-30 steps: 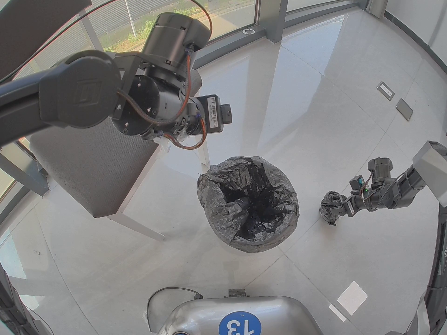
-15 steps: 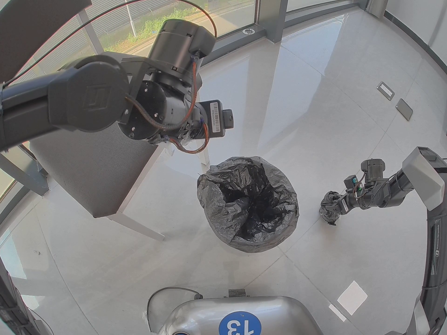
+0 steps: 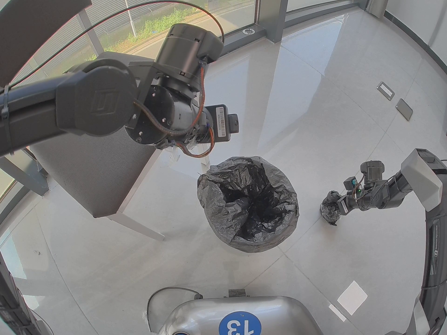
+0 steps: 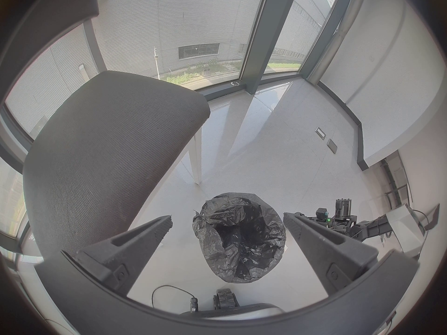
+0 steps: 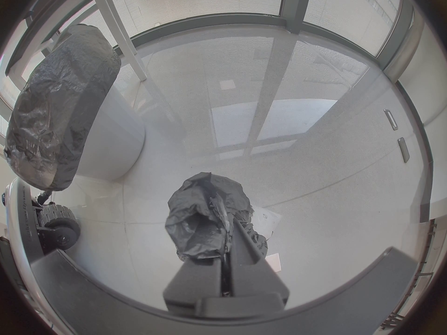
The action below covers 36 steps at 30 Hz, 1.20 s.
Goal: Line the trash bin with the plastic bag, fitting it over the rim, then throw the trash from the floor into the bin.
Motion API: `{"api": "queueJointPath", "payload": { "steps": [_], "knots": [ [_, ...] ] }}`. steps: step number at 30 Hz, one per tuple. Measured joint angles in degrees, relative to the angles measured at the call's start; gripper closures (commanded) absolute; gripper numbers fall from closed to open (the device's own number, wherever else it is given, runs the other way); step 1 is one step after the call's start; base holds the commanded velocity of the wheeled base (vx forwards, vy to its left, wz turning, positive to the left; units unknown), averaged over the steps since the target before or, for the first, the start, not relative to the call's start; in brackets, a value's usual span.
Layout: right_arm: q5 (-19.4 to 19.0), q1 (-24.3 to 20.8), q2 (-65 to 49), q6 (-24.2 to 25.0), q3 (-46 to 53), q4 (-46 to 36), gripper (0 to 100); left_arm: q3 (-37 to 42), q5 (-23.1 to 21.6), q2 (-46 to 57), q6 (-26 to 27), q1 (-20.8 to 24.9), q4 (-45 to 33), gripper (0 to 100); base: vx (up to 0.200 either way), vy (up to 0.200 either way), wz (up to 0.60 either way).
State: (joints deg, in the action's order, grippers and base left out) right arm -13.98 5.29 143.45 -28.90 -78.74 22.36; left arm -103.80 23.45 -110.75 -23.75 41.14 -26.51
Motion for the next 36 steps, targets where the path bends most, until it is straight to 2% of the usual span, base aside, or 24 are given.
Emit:
{"api": "queueJointPath", "payload": {
  "steps": [9,16,20,25,31,36],
  "knots": [
    [-0.1,0.8,-5.2,-0.5,5.1,0.3,100,-0.1,0.0,-0.8,-0.1,0.8,0.0,0,0.000,0.000,0.00],
    [-2.2,0.5,-19.8,-0.6,12.6,0.2,100,0.5,0.8,-1.7,0.0,1.9,0.0,0,0.000,0.000,0.00],
    [-3.8,-1.7,-29.5,-0.4,16.6,0.1,100,1.3,1.2,-2.1,0.0,2.6,-0.1,0,0.000,0.000,0.00],
    [-5.6,-9.8,-40.2,0.9,22.2,0.2,100,2.2,1.6,-2.3,0.1,3.2,-0.1,0,0.000,0.000,0.00],
    [-6.4,-20.4,-48.0,2.1,27.7,0.3,100,3.5,2.4,-1.6,0.4,3.7,0.0,0,0.000,0.000,0.00],
    [-6.5,-26.3,-51.2,2.6,29.5,0.0,100,5.8,2.6,1.2,0.6,3.6,0.0,0,0.000,0.000,0.00]
  ]
}}
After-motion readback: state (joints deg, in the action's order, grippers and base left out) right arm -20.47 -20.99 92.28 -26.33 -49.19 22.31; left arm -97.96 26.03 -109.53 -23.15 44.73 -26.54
